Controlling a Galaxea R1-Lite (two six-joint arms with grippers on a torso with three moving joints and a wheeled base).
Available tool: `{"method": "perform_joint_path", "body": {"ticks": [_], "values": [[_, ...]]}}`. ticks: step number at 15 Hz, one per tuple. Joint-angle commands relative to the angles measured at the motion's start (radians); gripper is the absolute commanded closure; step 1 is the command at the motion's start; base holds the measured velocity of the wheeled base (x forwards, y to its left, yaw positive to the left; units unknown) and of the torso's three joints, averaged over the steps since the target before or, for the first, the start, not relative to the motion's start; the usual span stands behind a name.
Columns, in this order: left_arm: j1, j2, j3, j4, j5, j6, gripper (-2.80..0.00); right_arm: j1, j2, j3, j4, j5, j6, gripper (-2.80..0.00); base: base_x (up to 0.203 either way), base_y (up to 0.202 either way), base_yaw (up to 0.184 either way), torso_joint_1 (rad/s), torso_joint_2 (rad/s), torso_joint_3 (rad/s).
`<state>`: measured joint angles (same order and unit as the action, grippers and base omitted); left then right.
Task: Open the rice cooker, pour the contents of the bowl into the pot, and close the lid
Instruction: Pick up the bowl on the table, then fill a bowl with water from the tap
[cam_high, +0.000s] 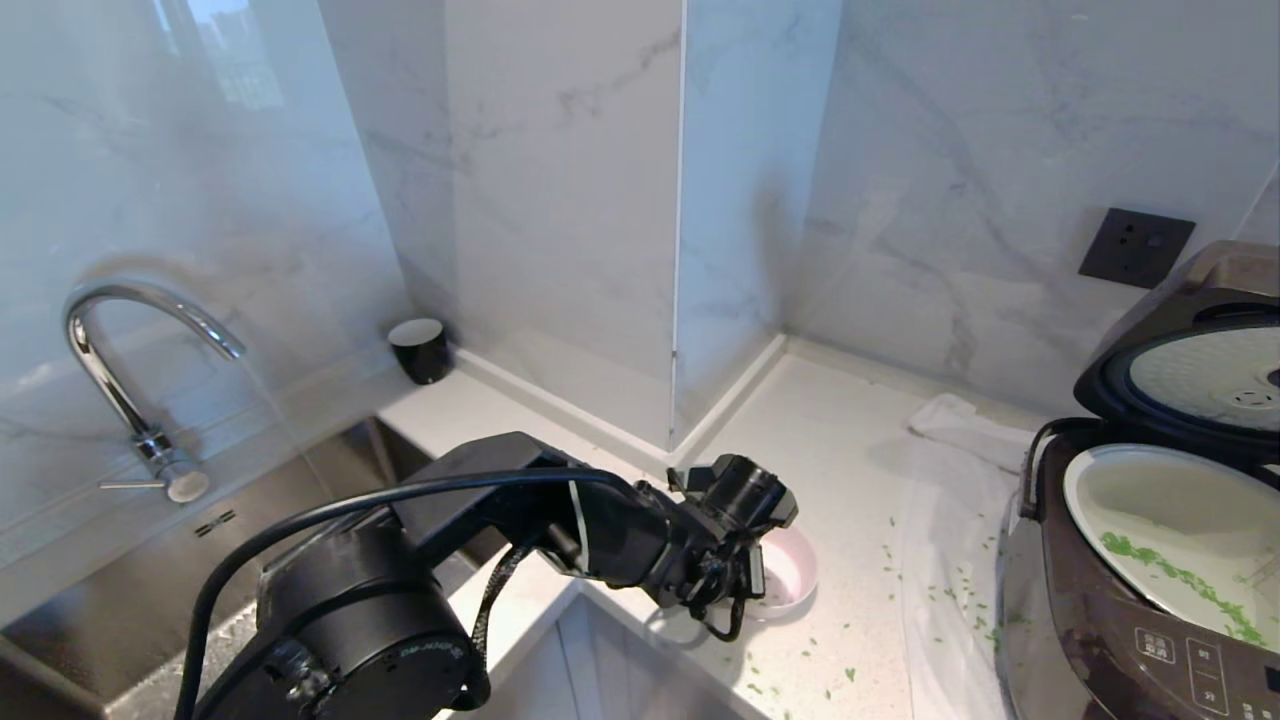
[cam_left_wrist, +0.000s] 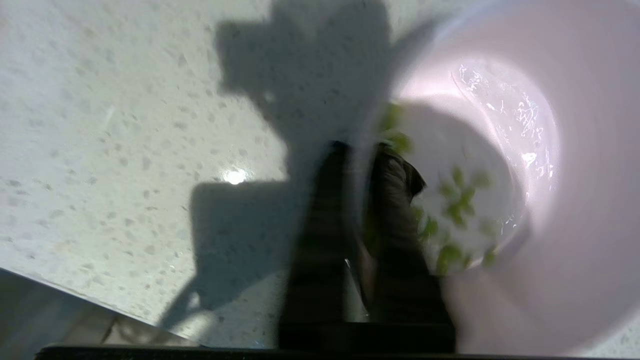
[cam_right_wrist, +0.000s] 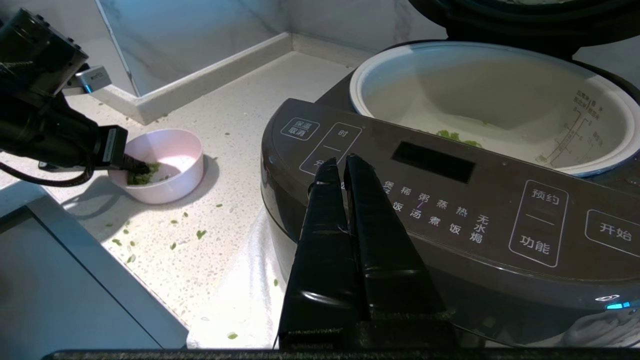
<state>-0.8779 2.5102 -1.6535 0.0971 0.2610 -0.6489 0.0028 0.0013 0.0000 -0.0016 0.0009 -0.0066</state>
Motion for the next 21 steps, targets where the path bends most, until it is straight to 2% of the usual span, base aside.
{"method": "perform_joint_path", "body": {"ticks": [1, 6, 10, 21], "values": [[0.000, -0.004, 0.000, 0.022, 0.002, -0.005, 0.00, 0.000, 0.000, 0.000, 0.000, 0.001, -0.001, 0.00, 0.000, 0.000, 0.000, 0.000, 0.00, 0.000], [0.001, -0.020, 0.011, 0.041, 0.001, -0.017, 0.00, 0.000, 0.000, 0.000, 0.000, 0.001, -0.001, 0.00, 0.000, 0.000, 0.000, 0.000, 0.00, 0.000], [0.043, -0.103, 0.028, 0.112, -0.003, -0.051, 0.00, 0.000, 0.000, 0.000, 0.000, 0.001, -0.001, 0.00, 0.000, 0.000, 0.000, 0.000, 0.00, 0.000], [0.186, -0.287, 0.268, 0.105, -0.046, -0.097, 0.00, 0.000, 0.000, 0.000, 0.000, 0.000, -0.001, 0.00, 0.000, 0.000, 0.000, 0.000, 0.00, 0.000]]}}
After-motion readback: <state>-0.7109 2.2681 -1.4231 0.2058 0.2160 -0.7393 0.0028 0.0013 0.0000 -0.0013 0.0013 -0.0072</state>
